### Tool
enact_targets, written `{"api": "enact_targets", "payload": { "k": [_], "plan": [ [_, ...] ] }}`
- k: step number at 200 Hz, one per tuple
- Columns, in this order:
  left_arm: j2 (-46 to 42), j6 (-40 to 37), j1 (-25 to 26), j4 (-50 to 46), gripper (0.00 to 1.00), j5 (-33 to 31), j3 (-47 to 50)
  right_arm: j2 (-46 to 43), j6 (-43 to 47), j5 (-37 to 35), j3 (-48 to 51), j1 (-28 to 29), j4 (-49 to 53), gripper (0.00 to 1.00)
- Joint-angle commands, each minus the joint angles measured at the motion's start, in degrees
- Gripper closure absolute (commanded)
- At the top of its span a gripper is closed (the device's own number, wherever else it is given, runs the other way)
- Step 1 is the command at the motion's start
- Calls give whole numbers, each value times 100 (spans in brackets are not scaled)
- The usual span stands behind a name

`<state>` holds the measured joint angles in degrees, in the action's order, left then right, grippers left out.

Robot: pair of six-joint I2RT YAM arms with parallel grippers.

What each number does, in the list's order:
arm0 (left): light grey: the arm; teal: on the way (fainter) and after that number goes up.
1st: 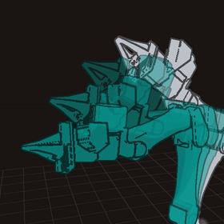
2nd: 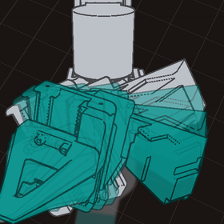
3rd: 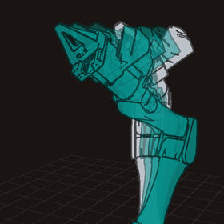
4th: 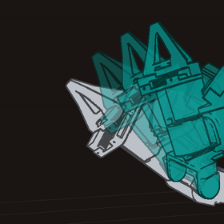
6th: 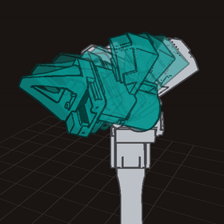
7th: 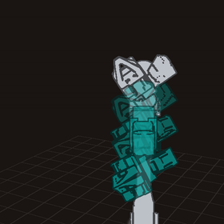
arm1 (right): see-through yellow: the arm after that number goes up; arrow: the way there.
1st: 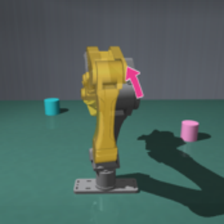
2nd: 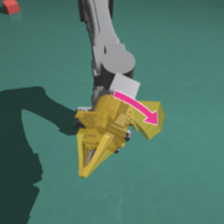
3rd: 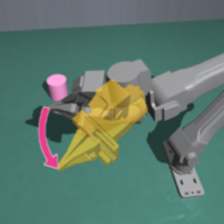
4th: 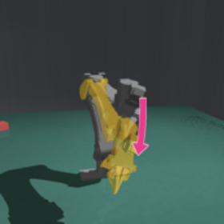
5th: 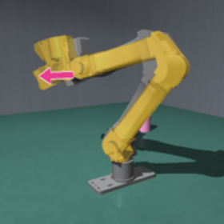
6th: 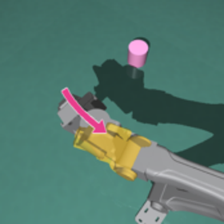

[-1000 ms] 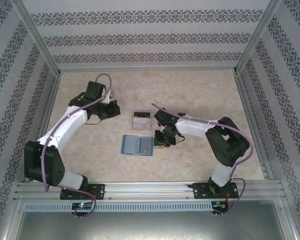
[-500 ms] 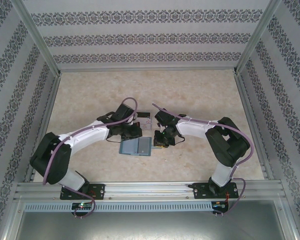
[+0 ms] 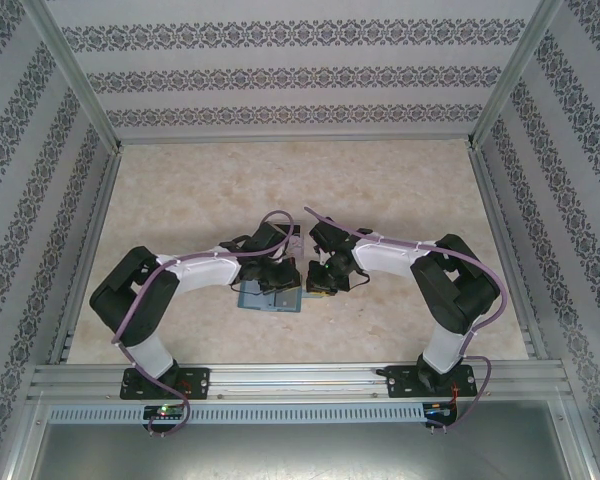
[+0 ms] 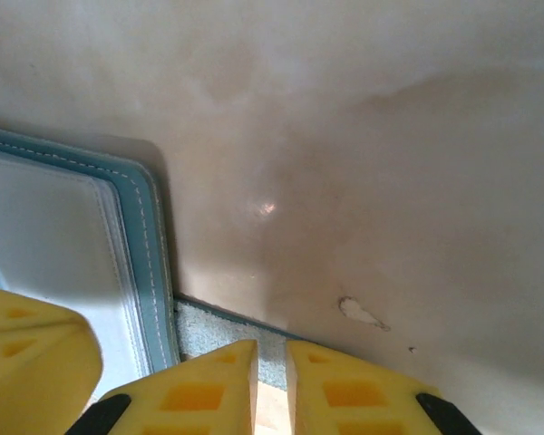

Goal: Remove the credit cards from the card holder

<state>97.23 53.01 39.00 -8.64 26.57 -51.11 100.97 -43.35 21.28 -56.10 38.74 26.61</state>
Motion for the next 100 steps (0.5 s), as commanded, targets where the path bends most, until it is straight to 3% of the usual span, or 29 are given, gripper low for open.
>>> {"api": "enact_targets", "payload": {
  "k": [1, 69, 100],
  "plan": [
    [93, 82, 55, 84, 89, 57, 11, 186, -25, -151, 194, -15, 153, 82],
    [61, -209, 59, -668, 72, -246, -67, 291, 2, -125, 174, -22, 133, 80],
    [42, -434, 103, -1219, 70, -546, -216, 325, 11, -116, 144, -26, 141, 80]
  ]
}}
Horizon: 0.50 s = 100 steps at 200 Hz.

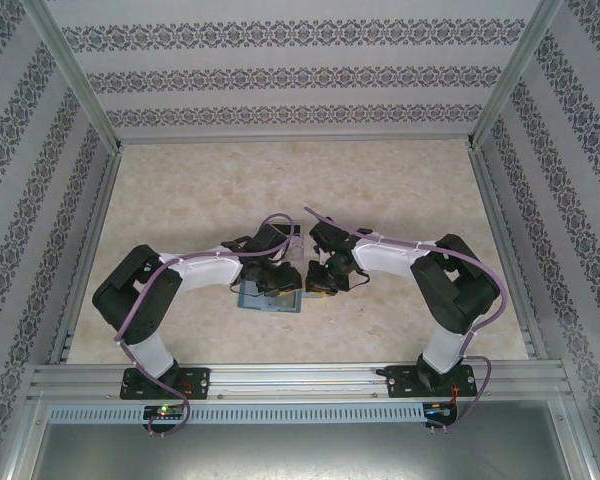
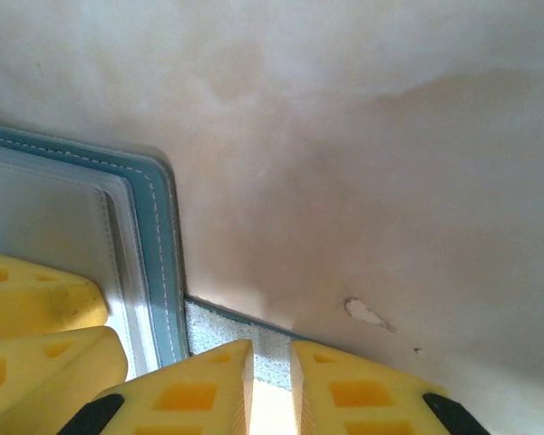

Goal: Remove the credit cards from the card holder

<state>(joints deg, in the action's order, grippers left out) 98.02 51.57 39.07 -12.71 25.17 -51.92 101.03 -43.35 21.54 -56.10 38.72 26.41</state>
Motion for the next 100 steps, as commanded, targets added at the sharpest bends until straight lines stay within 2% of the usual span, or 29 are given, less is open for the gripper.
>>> {"api": "enact_targets", "payload": {
  "k": [1, 100],
  "plan": [
    [-37, -293, 99, -834, 70, -420, -144, 319, 11, -142, 143, -27, 157, 80],
    [531, -1153, 600, -3030, 60, -1951, -1533, 345, 27, -120, 143, -22, 166, 76]
  ]
}}
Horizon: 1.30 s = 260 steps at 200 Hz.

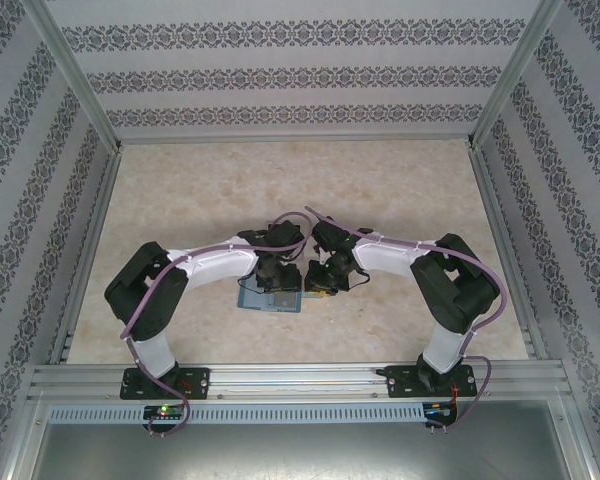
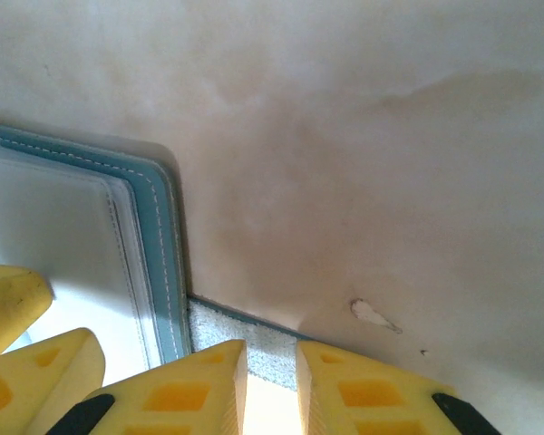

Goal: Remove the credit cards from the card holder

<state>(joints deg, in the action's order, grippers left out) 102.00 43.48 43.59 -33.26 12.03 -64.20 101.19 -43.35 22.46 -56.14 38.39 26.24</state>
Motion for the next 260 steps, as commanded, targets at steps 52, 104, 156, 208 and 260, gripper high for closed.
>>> {"api": "enact_targets", "payload": {
  "k": [52, 104, 156, 208, 260],
  "plan": [
    [72, -250, 176, -581, 58, -196, -269, 331, 37, -203, 140, 0, 202, 76],
    [-59, -132, 168, -160, 74, 71, -112, 331, 47, -207, 147, -7, 208, 76],
    [101, 49, 150, 493, 88, 714, 108, 332, 72, -200, 138, -9, 232, 76],
    [152, -34, 114, 65, 78, 321, 112, 372, 82, -194, 147, -20, 225, 76],
    [239, -238, 114, -674, 66, -242, -106, 393, 108, -174, 130, -15, 233, 76]
  ]
}}
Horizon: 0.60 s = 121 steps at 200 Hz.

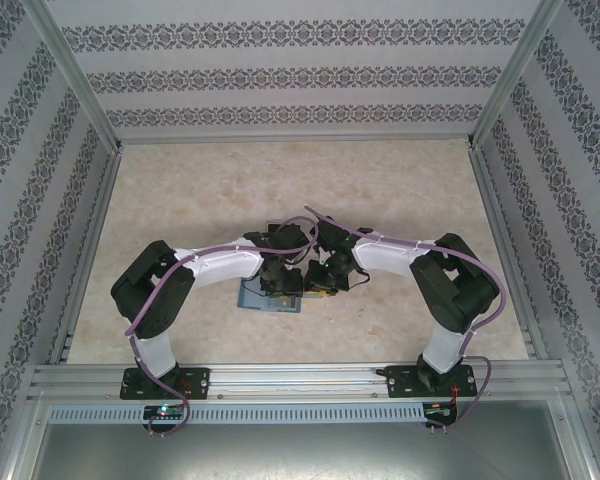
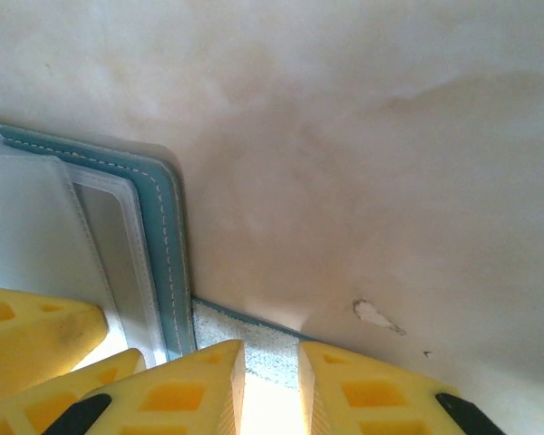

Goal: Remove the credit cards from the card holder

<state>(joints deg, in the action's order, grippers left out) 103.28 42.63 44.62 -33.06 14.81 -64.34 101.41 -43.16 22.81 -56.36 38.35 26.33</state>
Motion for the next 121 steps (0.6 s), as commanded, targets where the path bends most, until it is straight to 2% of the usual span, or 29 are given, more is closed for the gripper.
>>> {"api": "enact_targets", "payload": {
  "k": [1, 121],
  "plan": [
    [112, -156, 12, -706, 66, -539, -95, 371, 88, -208, 151, -11, 224, 76],
    [53, -367, 56, -1963, 54, -1742, -680, 406, 117, -207, 106, -12, 276, 76]
  ]
}}
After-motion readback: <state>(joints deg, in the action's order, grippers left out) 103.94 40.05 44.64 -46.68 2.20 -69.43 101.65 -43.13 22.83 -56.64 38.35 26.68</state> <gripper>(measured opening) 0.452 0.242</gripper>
